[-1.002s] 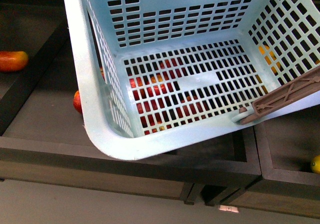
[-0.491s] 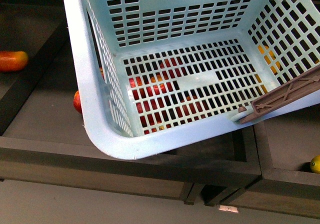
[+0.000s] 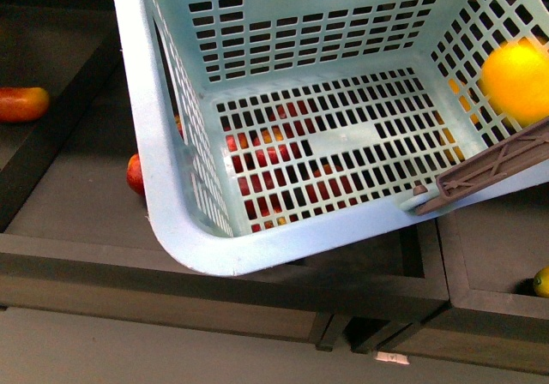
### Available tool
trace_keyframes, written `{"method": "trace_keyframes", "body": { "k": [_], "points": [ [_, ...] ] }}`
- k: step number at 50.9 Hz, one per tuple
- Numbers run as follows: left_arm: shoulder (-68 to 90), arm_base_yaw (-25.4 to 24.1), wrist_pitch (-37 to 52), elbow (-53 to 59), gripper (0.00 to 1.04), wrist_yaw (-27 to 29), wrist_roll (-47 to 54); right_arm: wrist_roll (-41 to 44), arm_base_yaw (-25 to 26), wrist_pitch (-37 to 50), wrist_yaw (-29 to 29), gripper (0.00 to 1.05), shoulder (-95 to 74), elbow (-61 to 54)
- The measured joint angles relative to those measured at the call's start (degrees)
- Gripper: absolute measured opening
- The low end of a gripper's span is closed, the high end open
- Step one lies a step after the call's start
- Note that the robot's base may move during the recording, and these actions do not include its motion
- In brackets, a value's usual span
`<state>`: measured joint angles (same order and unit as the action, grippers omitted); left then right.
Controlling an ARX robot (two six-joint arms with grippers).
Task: Pick lemon and mango into basket
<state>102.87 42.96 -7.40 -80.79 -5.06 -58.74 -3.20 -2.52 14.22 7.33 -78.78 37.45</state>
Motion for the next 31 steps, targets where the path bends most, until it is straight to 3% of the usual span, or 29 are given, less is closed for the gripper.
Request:
{"method": "trace_keyframes", "body": {
  "k": [5, 14, 20, 24, 27, 31],
  "points": [
    [0.0, 0.0, 0.0, 0.0, 0.06, 0.2, 0.2, 0.0, 1.3, -1.7, 0.2, 0.98, 3.9, -0.3],
    [0.0, 0.0, 0.0, 0.0, 0.06, 0.4, 0.5, -0.8, 5.0, -4.1, -2.8, 0.96, 9.0, -0.7],
    [0.0, 0.0, 0.0, 0.0, 0.06, 0.3, 0.3, -1.8, 11.0, -7.1, -7.8, 0.96, 14.7, -1.1],
    [0.0, 0.0, 0.0, 0.0, 0.06, 0.1, 0.3, 0.2, 12.5, 9.0, -0.3, 0.83, 16.1, -7.2],
    [0.0, 0.1, 0.0, 0.0, 0.06, 0.1, 0.4, 1.6, 11.4, 20.4, 1.2, 0.69, 17.7, -13.5],
    [0.1, 0.2, 0.0, 0.0, 0.06, -0.2, 0.1, 2.1, 10.5, 23.6, 0.5, 0.55, 20.0, -17.2]
  ]
}}
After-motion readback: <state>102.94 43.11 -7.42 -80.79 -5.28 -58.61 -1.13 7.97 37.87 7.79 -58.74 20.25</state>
